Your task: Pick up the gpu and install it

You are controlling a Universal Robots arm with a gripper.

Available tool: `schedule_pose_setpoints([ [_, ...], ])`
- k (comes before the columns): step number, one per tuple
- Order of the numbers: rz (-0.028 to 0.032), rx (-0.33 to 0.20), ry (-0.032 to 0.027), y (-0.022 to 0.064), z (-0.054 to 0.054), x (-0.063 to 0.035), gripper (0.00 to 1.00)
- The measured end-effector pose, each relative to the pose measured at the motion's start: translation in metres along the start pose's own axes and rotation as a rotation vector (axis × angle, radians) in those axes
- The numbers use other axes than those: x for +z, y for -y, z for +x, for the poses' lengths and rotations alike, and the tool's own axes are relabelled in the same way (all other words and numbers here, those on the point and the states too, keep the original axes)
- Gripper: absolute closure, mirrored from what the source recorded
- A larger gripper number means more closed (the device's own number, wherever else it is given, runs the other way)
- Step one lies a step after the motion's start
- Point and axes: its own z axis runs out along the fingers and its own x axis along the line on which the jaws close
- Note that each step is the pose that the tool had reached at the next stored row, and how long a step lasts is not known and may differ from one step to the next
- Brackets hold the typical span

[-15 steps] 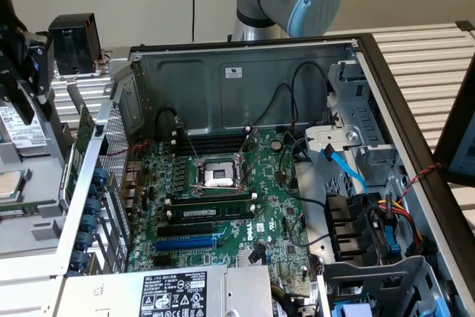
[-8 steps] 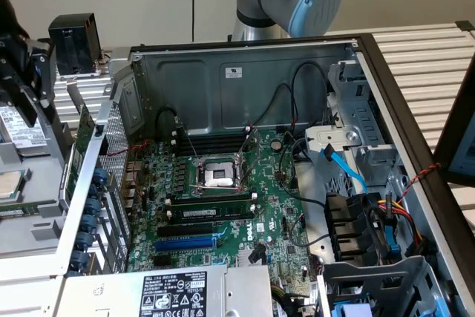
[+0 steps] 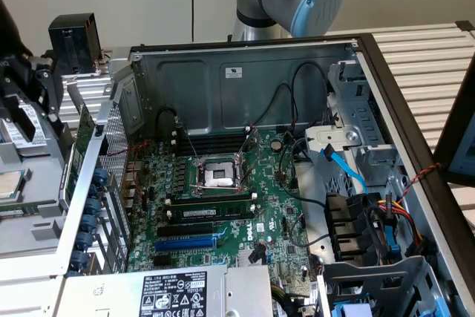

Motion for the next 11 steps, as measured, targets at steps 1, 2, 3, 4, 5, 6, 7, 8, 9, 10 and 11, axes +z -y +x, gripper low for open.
schedule_pose_setpoints([
  [1, -0.0011, 0.0, -0.0001, 0.0007, -0.001, 0.0018, 0.49],
  [2, -0.0019, 0.0, -0.0004, 0.0011, -0.002, 0.0037, 0.49],
  [3, -0.0026, 0.0, -0.0003, 0.0014, -0.005, 0.0054, 0.49],
  [4, -0.0037, 0.001, -0.0004, 0.0017, -0.007, 0.0074, 0.49],
  [5, -0.0048, 0.001, -0.0006, 0.0019, -0.01, 0.009, 0.49],
  [6, -0.0059, 0.001, -0.0012, 0.0021, -0.011, 0.0107, 0.49],
  [7, -0.0078, 0.001, -0.0016, 0.0023, -0.012, 0.0123, 0.49],
  [8, -0.0103, 0.001, -0.0022, 0.0025, -0.012, 0.0136, 0.49],
  [9, -0.0132, 0.002, -0.0028, 0.0026, -0.012, 0.0147, 0.49],
  [10, -0.0176, 0.002, -0.0034, 0.0028, -0.012, 0.0158, 0.49],
  [11, -0.024, 0.003, -0.0043, 0.003, -0.011, 0.0165, 0.49],
])
